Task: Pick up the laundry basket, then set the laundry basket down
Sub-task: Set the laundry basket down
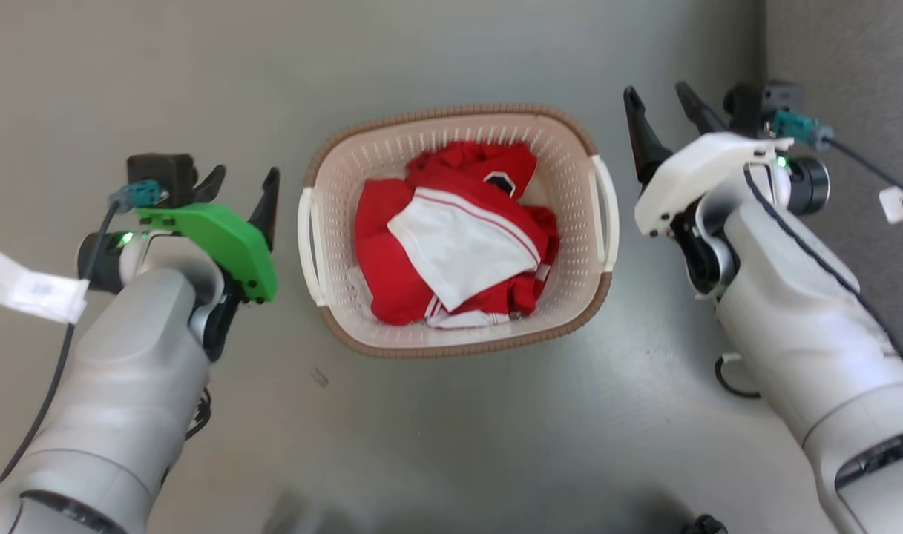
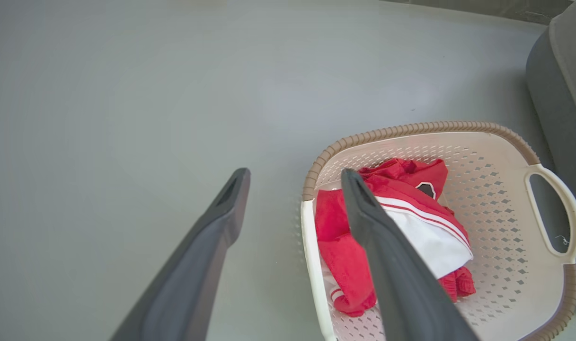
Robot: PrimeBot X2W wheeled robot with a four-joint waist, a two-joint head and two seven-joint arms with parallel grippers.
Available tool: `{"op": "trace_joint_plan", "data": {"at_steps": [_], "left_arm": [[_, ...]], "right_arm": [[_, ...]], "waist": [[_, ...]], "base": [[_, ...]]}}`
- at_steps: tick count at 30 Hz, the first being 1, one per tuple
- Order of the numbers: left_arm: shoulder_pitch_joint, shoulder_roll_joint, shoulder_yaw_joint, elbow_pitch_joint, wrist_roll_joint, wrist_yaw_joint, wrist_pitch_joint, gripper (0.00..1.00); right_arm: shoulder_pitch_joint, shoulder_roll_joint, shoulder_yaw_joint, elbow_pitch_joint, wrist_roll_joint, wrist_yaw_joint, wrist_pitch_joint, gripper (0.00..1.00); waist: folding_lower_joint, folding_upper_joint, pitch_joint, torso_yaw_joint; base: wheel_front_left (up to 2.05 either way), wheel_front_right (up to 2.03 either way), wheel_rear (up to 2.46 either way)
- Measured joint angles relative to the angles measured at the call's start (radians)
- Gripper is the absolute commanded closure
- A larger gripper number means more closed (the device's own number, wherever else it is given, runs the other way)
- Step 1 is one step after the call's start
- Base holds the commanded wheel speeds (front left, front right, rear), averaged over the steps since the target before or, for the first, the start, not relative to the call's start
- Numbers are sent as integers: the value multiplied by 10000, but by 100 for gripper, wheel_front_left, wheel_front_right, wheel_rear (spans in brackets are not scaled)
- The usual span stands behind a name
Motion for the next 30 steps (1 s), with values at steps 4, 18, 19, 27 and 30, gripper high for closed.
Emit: {"op": "trace_joint_plan", "data": {"at_steps": [4,18,19,27,30], "left_arm": [[239,169,228,-324,205,79,2,0],[1461,825,1544,-3058,1271,1014,2,0],[1588,871,1599,-3267,1379,1076,2,0],[2869,1060,2151,-4826,1981,1691,2,0],[3470,1122,2224,-5323,2268,1870,2,0]], "right_arm": [[585,-42,-268,-625,-115,-201,0,0],[2480,-230,-955,-2612,-874,-640,0,0],[2623,-232,-997,-2744,-917,-650,-2,0],[3691,-232,-1237,-3553,-1323,-742,-2,0],[4060,-242,-1358,-3845,-1425,-815,0,0]], "waist": [[0,0,-533,-68],[-1,0,-2493,-294],[-1,0,-2634,-310],[-1,0,-3677,-447],[-1,0,-4051,-501]], "base": [[0,0,0],[0,0,0],[0,0,0],[0,0,0],[0,0,0]]}}
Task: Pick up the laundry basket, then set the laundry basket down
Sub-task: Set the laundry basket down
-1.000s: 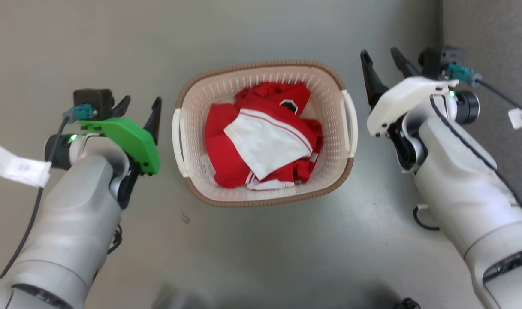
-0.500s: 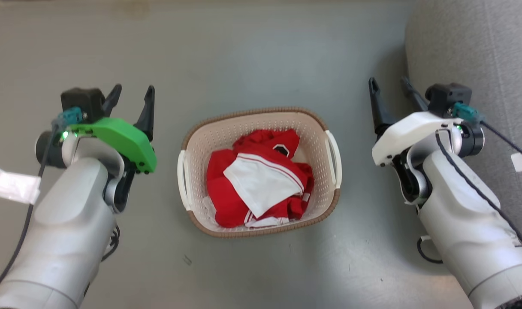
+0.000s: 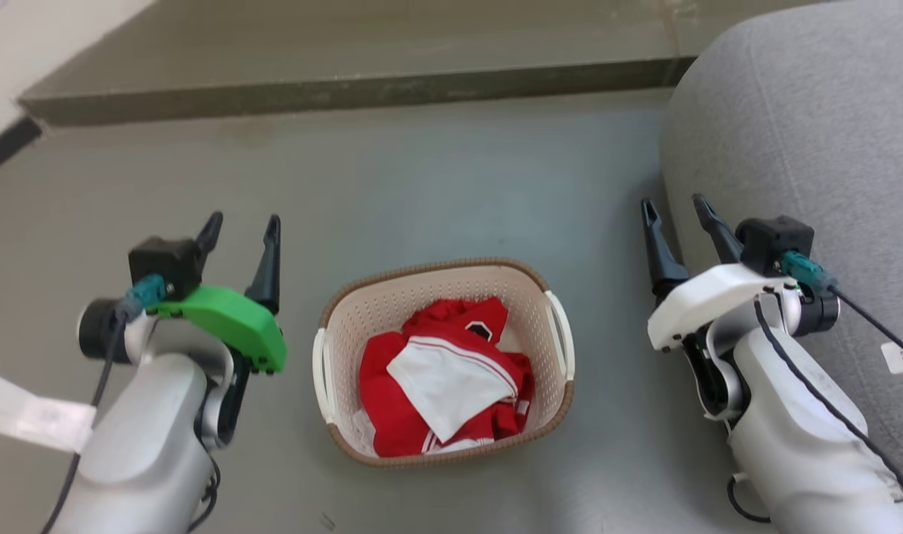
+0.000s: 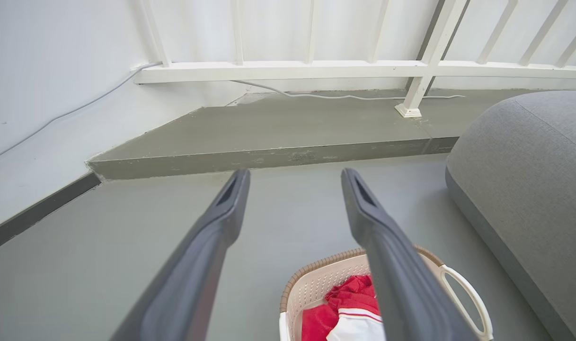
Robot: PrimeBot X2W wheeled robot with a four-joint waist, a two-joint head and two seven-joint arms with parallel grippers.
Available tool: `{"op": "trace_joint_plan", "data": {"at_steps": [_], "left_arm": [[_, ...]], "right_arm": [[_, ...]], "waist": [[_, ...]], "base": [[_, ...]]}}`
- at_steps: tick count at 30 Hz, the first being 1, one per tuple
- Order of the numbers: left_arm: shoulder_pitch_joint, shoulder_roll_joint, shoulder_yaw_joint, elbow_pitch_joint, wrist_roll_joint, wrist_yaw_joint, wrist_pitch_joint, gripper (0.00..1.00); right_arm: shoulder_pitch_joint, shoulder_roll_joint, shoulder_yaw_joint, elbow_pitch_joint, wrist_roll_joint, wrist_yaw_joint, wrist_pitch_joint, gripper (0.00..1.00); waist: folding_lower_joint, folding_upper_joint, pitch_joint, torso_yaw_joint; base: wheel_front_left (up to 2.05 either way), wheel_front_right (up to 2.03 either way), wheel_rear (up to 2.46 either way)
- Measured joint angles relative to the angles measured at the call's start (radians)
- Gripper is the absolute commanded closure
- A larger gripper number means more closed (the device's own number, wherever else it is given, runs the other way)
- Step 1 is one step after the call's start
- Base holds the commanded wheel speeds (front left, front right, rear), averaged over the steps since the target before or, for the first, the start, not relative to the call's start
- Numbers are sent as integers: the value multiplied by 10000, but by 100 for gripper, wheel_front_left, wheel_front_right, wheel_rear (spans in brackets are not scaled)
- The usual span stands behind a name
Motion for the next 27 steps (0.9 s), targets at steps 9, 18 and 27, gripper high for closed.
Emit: {"op": "trace_joint_plan", "data": {"at_steps": [9,18,27], "left_arm": [[1681,205,347,-1409,278,345,0,0],[2971,395,652,-2690,704,523,0,0],[4281,433,1058,-3634,880,644,0,0]], "right_arm": [[1084,-58,-276,-754,-272,-98,0,0],[1941,-134,-384,-1356,-472,-105,-2,0],[2681,-230,-499,-1883,-616,-263,0,0]], "waist": [[0,0,-1030,-124],[0,0,-1584,-147],[0,0,-1910,-81]], "base": [[0,0,0],[0,0,0],[0,0,0]]}}
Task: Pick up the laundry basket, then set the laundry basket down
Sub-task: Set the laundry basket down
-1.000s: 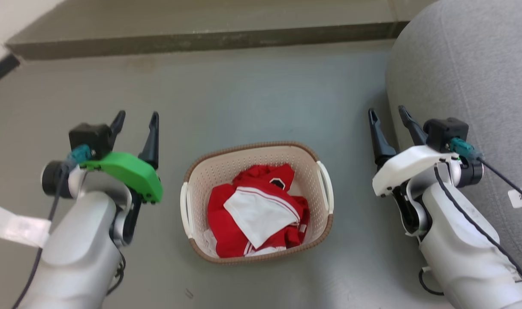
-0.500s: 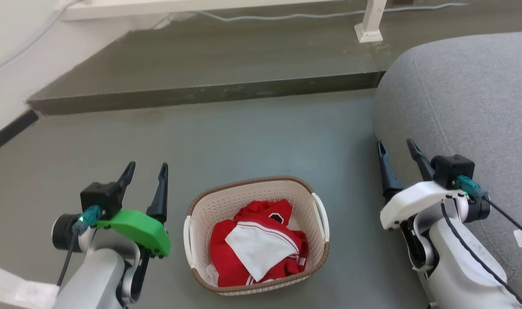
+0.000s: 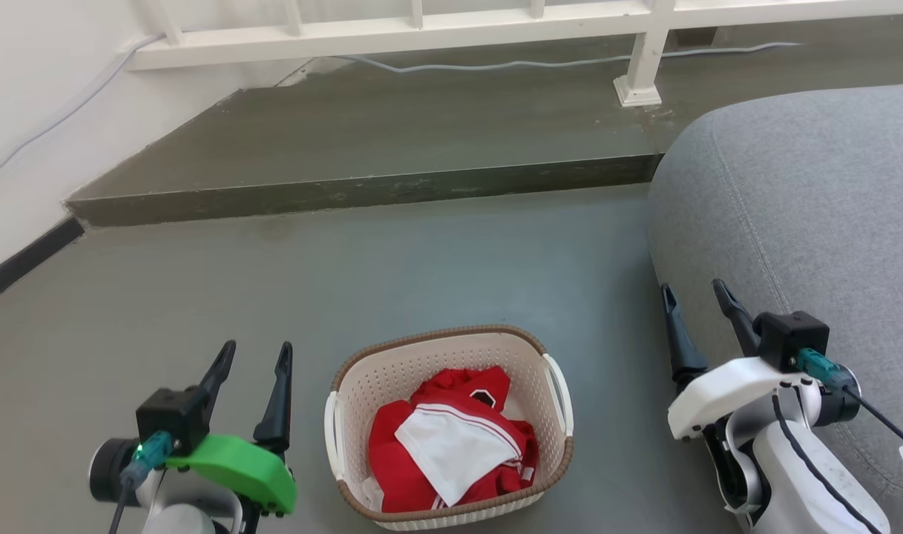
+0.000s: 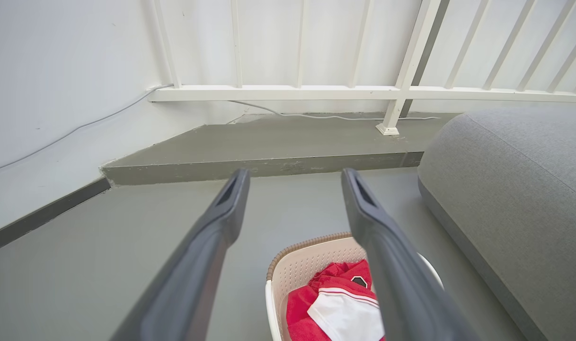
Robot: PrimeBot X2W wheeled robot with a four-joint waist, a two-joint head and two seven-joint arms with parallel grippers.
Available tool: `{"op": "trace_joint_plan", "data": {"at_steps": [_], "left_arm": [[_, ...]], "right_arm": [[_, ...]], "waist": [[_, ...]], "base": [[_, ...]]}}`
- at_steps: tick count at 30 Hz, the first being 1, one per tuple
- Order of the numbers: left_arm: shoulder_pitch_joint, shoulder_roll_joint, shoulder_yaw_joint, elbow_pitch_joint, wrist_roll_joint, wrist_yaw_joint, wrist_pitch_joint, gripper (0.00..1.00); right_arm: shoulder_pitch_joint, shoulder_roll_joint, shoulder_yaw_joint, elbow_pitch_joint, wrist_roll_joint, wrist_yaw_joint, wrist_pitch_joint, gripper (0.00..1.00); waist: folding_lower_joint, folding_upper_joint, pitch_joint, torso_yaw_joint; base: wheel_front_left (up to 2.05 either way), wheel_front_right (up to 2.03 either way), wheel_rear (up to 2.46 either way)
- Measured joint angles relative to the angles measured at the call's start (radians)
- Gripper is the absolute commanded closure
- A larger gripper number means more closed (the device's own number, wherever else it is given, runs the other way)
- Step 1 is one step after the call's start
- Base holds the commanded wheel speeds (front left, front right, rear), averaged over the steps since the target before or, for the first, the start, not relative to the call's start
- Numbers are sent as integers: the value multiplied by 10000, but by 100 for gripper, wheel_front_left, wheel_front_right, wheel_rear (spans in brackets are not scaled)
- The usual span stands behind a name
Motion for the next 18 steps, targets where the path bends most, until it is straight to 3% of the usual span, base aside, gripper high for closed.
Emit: {"op": "trace_joint_plan", "data": {"at_steps": [18], "left_arm": [[1792,-82,1216,-1072,790,44,0,0]], "right_arm": [[971,-27,-56,-1041,-274,-90,0,0]], "waist": [[0,0,-263,105]], "base": [[0,0,0]]}}
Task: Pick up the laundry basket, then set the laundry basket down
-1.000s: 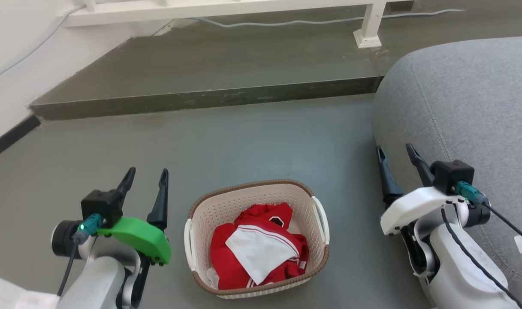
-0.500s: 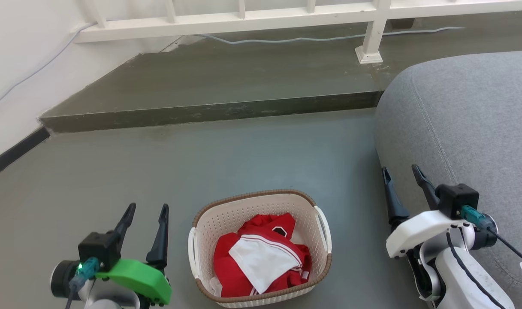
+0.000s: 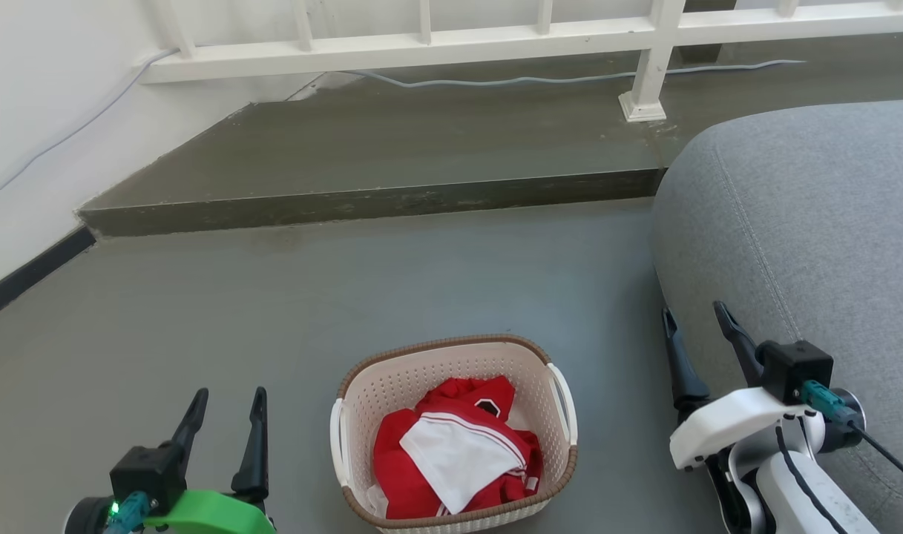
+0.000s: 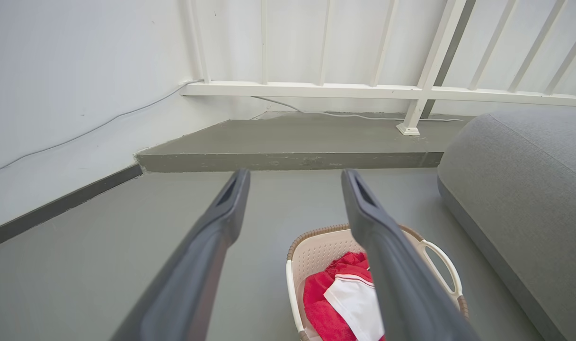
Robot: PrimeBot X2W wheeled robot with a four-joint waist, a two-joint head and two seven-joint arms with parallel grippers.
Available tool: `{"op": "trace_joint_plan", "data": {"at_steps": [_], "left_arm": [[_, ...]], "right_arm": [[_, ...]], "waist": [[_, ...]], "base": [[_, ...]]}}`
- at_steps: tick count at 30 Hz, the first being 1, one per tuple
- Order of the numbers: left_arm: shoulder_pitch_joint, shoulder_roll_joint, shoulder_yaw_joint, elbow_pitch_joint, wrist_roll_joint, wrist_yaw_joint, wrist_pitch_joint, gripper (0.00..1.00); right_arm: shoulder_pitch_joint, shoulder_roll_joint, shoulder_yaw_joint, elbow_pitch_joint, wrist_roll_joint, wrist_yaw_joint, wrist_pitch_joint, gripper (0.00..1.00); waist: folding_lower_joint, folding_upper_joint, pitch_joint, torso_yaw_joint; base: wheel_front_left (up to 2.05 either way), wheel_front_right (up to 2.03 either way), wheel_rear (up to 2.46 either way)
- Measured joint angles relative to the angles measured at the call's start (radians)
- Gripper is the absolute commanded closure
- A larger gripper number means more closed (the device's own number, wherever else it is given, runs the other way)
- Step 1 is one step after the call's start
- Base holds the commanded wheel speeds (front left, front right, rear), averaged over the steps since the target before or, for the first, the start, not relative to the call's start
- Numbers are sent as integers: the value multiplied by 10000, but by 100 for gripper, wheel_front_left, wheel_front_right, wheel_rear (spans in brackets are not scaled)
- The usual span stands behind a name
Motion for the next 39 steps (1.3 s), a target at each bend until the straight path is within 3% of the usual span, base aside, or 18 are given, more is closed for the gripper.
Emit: {"op": "trace_joint_plan", "data": {"at_steps": [39], "left_arm": [[1195,-871,911,-1440,1012,0,581,0]], "right_arm": [[716,-65,-180,-663,-161,-84,33,0]], "waist": [[1,0,47,210]], "base": [[0,0,0]]}}
